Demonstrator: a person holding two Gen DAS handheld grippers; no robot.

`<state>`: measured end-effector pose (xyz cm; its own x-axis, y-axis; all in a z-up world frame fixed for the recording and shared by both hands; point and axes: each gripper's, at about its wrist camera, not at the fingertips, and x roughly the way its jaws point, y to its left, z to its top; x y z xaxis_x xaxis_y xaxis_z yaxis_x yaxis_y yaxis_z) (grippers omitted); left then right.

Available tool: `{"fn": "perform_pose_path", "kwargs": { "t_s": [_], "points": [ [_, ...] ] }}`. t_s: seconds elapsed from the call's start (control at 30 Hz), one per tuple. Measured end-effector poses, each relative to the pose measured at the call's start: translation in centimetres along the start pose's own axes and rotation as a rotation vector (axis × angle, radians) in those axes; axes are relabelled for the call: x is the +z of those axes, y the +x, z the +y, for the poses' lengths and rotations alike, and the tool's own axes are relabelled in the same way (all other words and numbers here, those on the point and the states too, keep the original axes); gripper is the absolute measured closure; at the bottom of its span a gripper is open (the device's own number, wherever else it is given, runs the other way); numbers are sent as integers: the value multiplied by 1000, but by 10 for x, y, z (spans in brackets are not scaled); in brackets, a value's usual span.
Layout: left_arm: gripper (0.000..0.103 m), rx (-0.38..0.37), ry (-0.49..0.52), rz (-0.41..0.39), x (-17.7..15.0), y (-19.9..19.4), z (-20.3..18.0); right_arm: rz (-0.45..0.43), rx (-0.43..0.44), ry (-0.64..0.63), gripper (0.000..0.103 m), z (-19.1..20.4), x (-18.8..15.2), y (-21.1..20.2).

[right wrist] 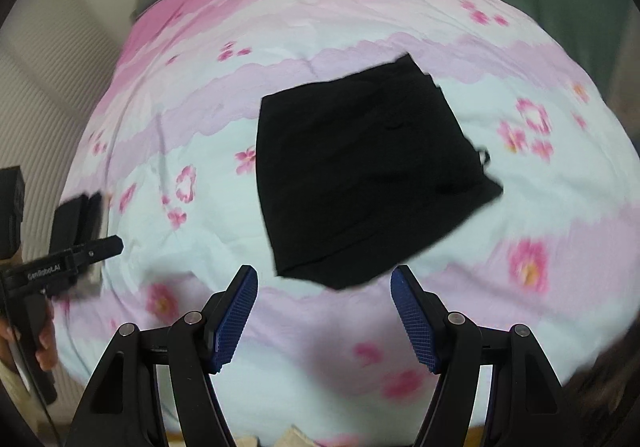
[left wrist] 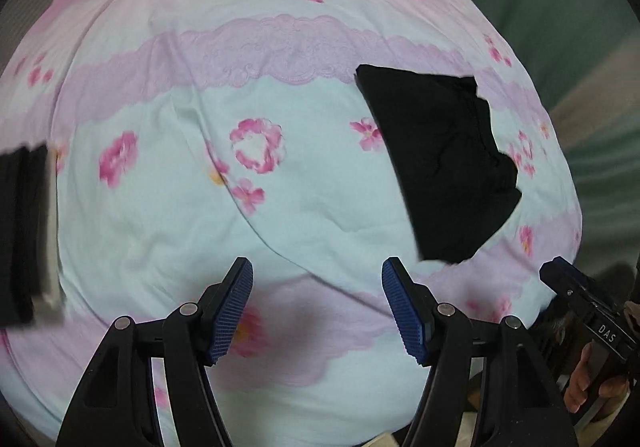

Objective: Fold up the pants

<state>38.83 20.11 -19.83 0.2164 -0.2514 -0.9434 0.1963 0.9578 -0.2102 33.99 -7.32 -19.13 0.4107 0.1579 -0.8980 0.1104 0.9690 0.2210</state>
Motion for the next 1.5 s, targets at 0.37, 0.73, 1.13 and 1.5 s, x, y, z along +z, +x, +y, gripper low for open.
{"fn": "perform_pose_path", "kwargs": {
  "t_s": [0.37, 0.73, 1.13, 1.5],
  "points": [
    [17, -13, 246, -27, 20, -12, 10, -81, -70, 181, 33, 83, -48, -11],
    [16, -4, 360, -48, 65, 24, 9, -194, 57, 392, 19, 87, -46, 18],
    [16, 21, 513, -30, 90, 103, -19, -215, 322, 997, 19, 39, -78, 146],
    [17, -283, 414, 103, 146, 157, -43, -307, 273, 1121, 19, 20, -78, 171]
  ]
}}
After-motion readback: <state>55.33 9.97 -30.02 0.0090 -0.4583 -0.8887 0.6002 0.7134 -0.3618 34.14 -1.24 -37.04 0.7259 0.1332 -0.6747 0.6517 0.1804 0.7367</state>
